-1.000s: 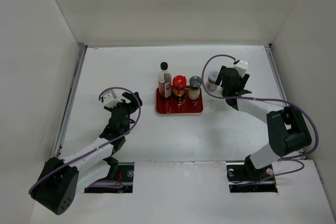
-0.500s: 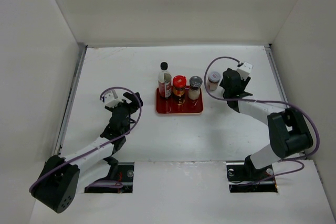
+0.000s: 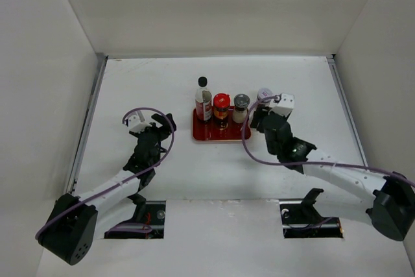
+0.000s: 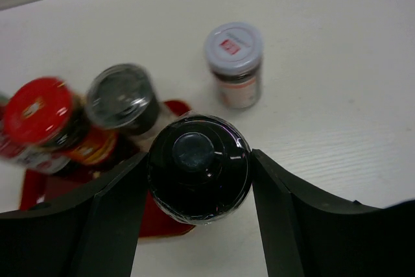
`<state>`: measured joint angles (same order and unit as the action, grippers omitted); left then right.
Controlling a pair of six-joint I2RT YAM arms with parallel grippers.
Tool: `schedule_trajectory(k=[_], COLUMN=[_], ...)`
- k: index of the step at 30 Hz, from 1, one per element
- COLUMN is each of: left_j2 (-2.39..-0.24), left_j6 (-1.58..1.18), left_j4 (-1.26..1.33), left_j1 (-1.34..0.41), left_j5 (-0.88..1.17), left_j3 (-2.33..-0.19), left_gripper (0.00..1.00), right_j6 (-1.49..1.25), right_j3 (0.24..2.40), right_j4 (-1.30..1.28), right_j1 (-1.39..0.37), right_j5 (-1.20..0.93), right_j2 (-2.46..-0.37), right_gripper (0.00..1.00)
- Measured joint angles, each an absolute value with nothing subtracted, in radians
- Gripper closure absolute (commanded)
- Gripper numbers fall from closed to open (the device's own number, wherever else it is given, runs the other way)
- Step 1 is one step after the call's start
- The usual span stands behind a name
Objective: Organize the condiment bottles
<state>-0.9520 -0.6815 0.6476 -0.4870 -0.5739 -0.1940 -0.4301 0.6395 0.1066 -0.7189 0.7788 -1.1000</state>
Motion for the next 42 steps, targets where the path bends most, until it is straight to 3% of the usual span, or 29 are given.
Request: schedule_trajectory(k=[8,16,23,26,32,35,39,40,42], left_j2=[-0.96,-0.953,-0.954,-0.96,-0.963,-0.963,-0.963,-0.961,-0.955], left_j6=[-0.682,-0.682,-0.682,-0.682,-0.682,-0.682,-0.682,-0.682,-0.682], left_j4=[0.648,0.649,0.649,0.649,0.651,0.651,0.652,0.651,0.653], left_j1=[-0.485,-0.48,-0.477,-0.476,-0.474,-0.474,-0.471,-0.471,-0.472], left_j5=[-0.574,-0.575,-0.574,-0.572,-0.571,-0.571,-0.57,-0.57,-0.571], left_j3=[-0.194,-0.194,-0.194,-0.194,-0.194,-0.194,-0.194,-0.194,-0.194], left_gripper=[0.23,0.23,0.23,0.23,0.23,0.23,0.23,0.23,0.23], right_j6=[-0.418,-0.336,-0.296,-0.294,-0.295,-0.287,-0.284,-0.284,-0.289], right_j3=[0.72,0.848,0.896,0.896,0.896,0.893,0.865,0.858,0.841], right_j4=[0.173,0.397,0.462,0.46,0.484,0.484,0.471,0.463,0.448], right_j1=[-0.988,-1.01,-1.01,-1.01,-1.01,-1.01,-1.009,-1.003,-0.982], right_j5=[0.729,0.668,0.651,0.649,0.646,0.643,0.631,0.624,0.606], right_j2=[-1.252,-1.55,-1.683,-1.699,-1.698,-1.673,-1.554,-1.508,-1.411], right_gripper=[0.46,0.45,0.41,0.35,0.06,0.02,0.08,0.15,0.4])
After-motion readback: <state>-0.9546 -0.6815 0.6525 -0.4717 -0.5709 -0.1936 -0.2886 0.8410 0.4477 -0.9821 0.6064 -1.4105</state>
